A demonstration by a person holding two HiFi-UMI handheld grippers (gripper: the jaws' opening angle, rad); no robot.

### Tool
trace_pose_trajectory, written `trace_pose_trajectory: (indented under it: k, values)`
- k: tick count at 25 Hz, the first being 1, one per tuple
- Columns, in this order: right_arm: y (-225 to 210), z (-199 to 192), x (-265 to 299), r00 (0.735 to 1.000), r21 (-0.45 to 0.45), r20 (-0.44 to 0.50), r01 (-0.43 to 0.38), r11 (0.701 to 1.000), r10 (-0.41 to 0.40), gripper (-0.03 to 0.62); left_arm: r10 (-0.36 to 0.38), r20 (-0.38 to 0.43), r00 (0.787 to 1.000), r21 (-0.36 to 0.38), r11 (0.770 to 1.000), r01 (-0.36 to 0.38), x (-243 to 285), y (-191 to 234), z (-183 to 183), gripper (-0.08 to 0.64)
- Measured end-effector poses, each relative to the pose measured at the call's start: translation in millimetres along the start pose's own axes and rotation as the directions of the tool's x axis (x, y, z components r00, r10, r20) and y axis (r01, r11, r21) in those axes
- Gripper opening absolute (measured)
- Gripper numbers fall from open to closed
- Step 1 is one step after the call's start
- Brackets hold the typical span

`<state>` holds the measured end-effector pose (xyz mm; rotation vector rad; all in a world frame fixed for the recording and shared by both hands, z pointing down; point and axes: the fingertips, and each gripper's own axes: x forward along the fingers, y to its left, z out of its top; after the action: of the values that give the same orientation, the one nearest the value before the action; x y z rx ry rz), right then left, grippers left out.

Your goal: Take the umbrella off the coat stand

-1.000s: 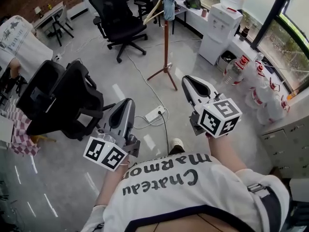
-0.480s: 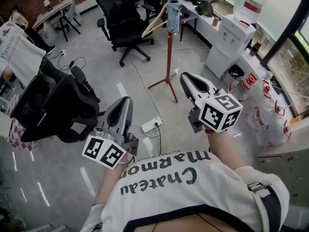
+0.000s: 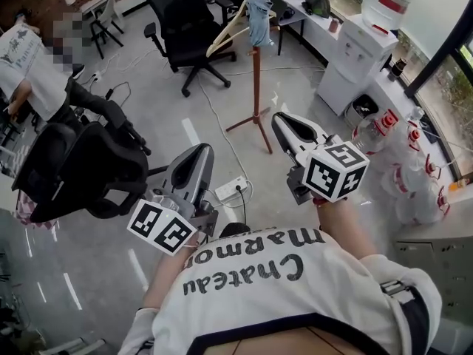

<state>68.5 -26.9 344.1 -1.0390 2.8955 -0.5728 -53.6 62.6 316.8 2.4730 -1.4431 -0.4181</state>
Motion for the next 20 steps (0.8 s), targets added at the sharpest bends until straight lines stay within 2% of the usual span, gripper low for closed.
trace_pose_trajectory:
  k: [5,12,16,20]
  values:
    - [-11,-7,11,1.000,0.010,-0.007,0.028,1.000,-0.028,0.040,-0.019,-0.015,1.000,-0.027,0.999,0.018,15,14,-8,0.025]
    - [-36,2,35,0.994,0.050,0.009,0.109,0.993,-0.110,0.040,-0.090,-0.029,0.996,-0.047,0.995,0.088,50,45,-1,0.025]
    - [-43,18,60,0.989,0.075,0.044,0.140,0.987,-0.144,0.040,-0.127,-0.023,0.992,-0.041,0.991,0.126,64,72,17,0.025]
    - [-47,44,84,0.978,0.058,0.100,0.176,0.983,-0.181,0.040,-0.177,-0.010,0.984,-0.016,0.984,0.177,83,98,43,0.025]
